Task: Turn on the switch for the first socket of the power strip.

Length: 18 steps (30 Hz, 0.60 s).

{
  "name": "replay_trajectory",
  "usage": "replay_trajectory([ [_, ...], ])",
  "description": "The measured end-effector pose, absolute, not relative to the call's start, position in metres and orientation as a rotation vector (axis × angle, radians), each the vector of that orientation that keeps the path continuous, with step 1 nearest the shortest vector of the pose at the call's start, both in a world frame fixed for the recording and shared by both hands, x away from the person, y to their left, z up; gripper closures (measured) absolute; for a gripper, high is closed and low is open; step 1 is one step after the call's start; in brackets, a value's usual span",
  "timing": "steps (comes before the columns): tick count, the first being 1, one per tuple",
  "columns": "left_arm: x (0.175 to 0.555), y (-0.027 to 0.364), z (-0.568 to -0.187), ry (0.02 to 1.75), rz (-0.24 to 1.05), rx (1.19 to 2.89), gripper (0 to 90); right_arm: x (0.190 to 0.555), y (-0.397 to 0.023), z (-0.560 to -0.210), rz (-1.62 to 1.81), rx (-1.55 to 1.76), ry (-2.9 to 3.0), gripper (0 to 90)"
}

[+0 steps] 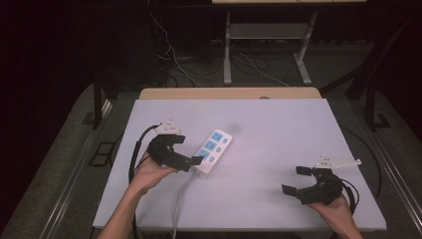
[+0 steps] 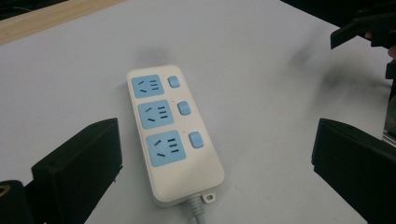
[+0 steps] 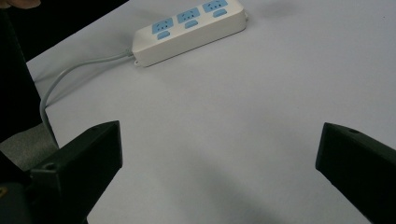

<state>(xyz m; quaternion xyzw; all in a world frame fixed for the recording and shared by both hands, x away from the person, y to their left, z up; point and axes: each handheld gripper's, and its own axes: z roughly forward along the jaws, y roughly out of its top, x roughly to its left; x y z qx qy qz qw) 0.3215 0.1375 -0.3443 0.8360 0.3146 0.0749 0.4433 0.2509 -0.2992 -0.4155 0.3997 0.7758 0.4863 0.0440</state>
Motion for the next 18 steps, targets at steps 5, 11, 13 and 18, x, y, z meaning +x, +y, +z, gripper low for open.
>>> replay_trajectory([
  [5, 0.328, 0.135, -0.345, 0.784, 0.186, 2.080, 0.4, 0.251, -0.299, -0.416, 1.484, 1.221, 2.372, 0.2],
  [11, 0.338, 0.130, -0.347, 0.789, 0.184, 2.098, 0.6, 0.251, -0.300, -0.416, 1.484, 1.221, 2.372, 0.2],
  [13, 0.341, 0.128, -0.347, 0.794, 0.179, 2.103, 0.7, 0.251, -0.300, -0.416, 1.485, 1.219, 2.372, 0.2],
  [18, 0.348, 0.124, -0.348, 0.800, 0.178, 2.114, 0.7, 0.251, -0.300, -0.416, 1.484, 1.218, 2.371, 0.2],
])
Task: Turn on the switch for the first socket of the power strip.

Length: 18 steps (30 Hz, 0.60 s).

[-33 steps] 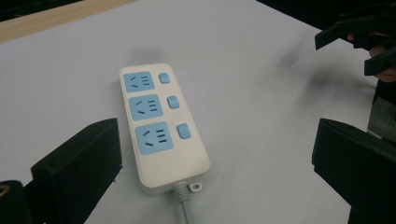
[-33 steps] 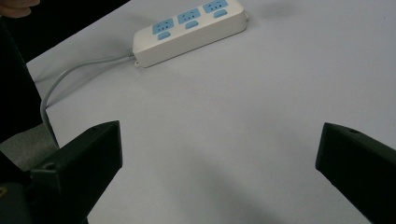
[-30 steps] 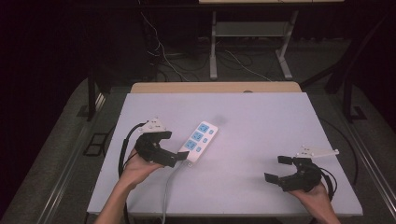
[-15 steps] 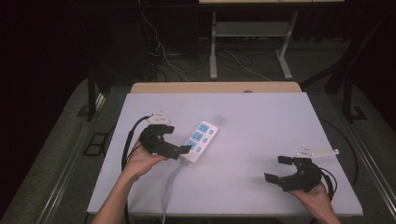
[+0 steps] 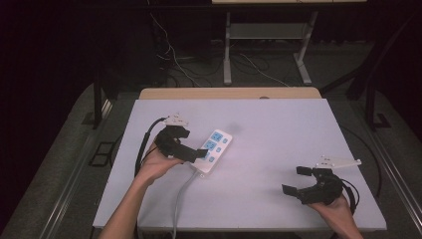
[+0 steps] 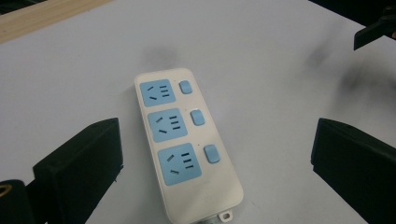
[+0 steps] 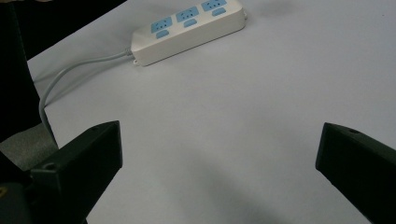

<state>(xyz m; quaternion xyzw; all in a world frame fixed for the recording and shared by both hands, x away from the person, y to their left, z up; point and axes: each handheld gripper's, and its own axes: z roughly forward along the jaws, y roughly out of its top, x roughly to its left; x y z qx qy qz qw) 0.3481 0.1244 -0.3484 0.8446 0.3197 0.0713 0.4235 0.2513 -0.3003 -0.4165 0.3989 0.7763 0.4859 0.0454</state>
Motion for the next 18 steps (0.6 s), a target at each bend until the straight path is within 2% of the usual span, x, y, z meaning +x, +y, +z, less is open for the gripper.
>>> replay_trajectory([
  [10, 0.359, 0.115, -0.350, 0.804, 0.168, 2.144, 3.0, 0.252, -0.300, -0.417, 1.478, 1.220, 2.376, 0.2],
  [18, 0.366, 0.105, -0.351, 0.793, 0.158, 2.178, 8.5, 0.252, -0.301, -0.417, 1.479, 1.221, 2.377, 0.2],
])
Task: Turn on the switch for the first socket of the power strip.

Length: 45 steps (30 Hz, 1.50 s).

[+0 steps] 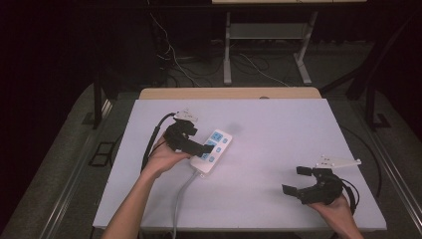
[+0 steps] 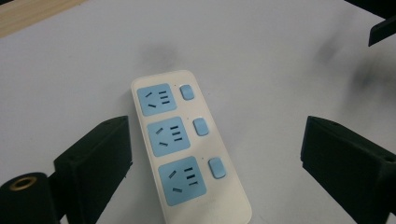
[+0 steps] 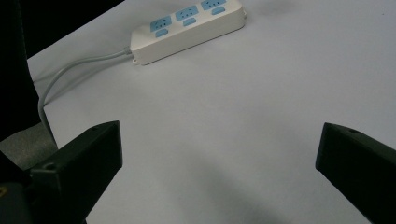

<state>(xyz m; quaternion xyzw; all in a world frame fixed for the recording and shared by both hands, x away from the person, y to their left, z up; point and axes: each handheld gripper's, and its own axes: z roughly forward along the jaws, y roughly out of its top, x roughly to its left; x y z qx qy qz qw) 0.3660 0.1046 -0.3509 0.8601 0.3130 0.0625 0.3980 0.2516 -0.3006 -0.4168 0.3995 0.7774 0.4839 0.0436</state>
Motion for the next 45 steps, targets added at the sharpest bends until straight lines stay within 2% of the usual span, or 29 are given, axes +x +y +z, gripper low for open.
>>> replay_trajectory([
  [10, 0.371, 0.093, -0.355, 0.780, 0.153, 2.221, 22.5, 0.252, -0.301, -0.417, 1.473, 1.223, 2.381, 0.2],
  [31, 0.382, 0.075, -0.371, 0.775, 0.113, 2.302, 87.5, 0.251, -0.301, -0.417, 1.467, 1.223, 2.382, 0.2],
  [45, 0.385, 0.064, -0.387, 0.752, 0.080, 2.410, 89.1, 0.251, -0.302, -0.417, 1.459, 1.222, 2.387, 0.2],
])
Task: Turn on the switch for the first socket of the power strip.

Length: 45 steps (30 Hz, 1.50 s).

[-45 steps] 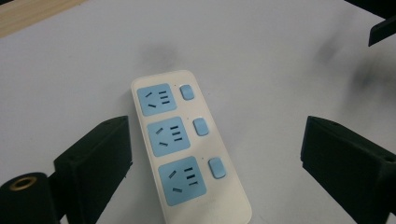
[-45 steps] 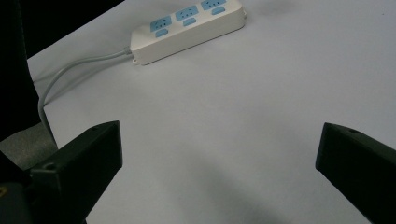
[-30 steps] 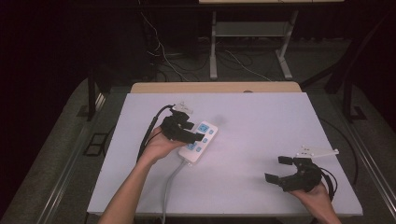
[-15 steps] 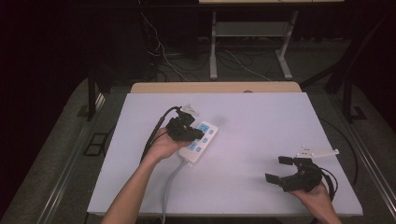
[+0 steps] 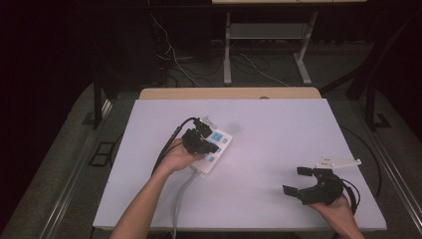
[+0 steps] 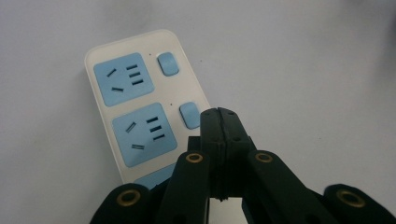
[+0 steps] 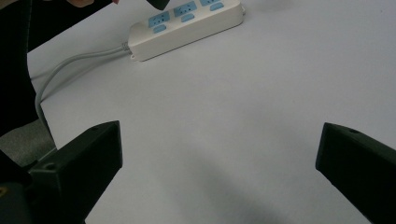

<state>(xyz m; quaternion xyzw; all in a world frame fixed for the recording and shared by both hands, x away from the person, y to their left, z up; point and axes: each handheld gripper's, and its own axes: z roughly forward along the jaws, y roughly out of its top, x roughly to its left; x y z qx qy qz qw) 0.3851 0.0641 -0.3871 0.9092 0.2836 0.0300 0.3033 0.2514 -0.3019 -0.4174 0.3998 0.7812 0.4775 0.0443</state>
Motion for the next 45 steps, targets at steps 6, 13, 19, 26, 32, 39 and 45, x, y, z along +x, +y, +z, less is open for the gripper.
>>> replay_trajectory([
  [6, 0.385, 0.063, -0.392, 0.757, 0.062, 2.439, 89.2, 0.251, -0.302, -0.418, 1.457, 1.221, 2.390, 0.2],
  [13, 0.384, 0.065, -0.399, 0.766, 0.031, 2.469, 89.1, 0.252, -0.302, -0.418, 1.454, 1.219, 2.394, 0.2],
  [19, 0.387, 0.068, -0.400, 0.804, -0.008, 2.460, 89.1, 0.251, -0.302, -0.418, 1.450, 1.218, 2.394, 0.2],
  [26, 0.386, 0.069, -0.401, 0.798, 0.009, 2.475, 89.4, 0.251, -0.302, -0.417, 1.451, 1.222, 2.388, 0.2],
  [32, 0.386, 0.068, -0.401, 0.803, 0.015, 2.480, 89.6, 0.251, -0.302, -0.417, 1.449, 1.219, 2.390, 0.2],
  [39, 0.385, 0.058, -0.398, 0.870, 0.042, 2.533, 89.8, 0.250, -0.303, -0.416, 1.453, 1.216, 2.385, 0.2],
  [45, 0.380, 0.054, -0.398, 0.884, 0.078, 2.543, 89.9, 0.248, -0.306, -0.413, 1.459, 1.210, 2.365, 0.2],
])
